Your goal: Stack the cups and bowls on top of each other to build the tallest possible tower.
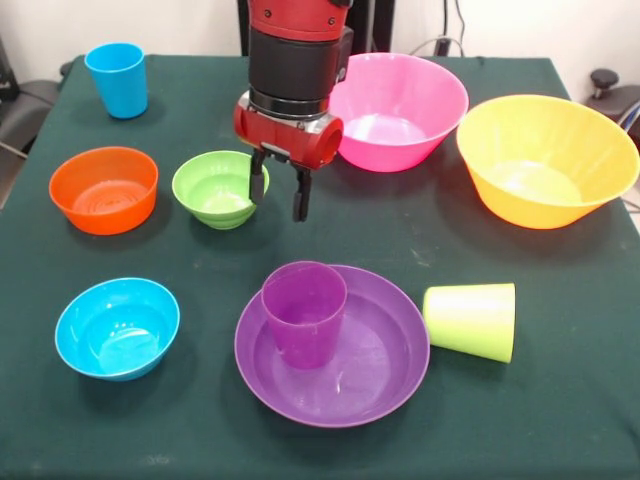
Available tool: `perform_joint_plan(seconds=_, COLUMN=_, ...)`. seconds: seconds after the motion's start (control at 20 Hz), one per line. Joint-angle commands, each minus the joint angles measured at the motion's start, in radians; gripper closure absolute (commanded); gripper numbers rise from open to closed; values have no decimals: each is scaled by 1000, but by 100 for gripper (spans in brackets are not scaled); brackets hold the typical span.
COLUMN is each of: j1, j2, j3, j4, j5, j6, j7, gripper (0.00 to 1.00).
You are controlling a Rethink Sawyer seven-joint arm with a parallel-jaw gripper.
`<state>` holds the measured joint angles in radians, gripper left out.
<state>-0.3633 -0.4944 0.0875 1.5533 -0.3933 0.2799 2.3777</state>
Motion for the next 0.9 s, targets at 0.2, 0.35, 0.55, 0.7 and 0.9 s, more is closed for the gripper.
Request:
perform_joint_plan(seconds=0.2, j1=-34, j2=12, j3=76, j4=68, j5=-79, j6=-11, j7=-86, gripper=0)
perform_joint_plan(seconds=0.35, j1=-67, j2=-42, j3=92, j4=112, j5=-81, j6=17, j7=-119, gripper=0)
perform_joint_plan(seconds=0.55, j1=-128, j2=-93, j3=115, j4=176, j5=-97, j6=26, j7=-160, gripper=0)
perform_joint_plan(seconds=0.7, j1=-153, j2=-83, j3=124, j4=179, j5=-119, j6=8, j7=-166, gripper=0)
perform_joint_plan(seconds=0.9, j1=-169, j2=-40, j3=127, j4=162, j5=-159, j6=-37, j7=-143, gripper=0)
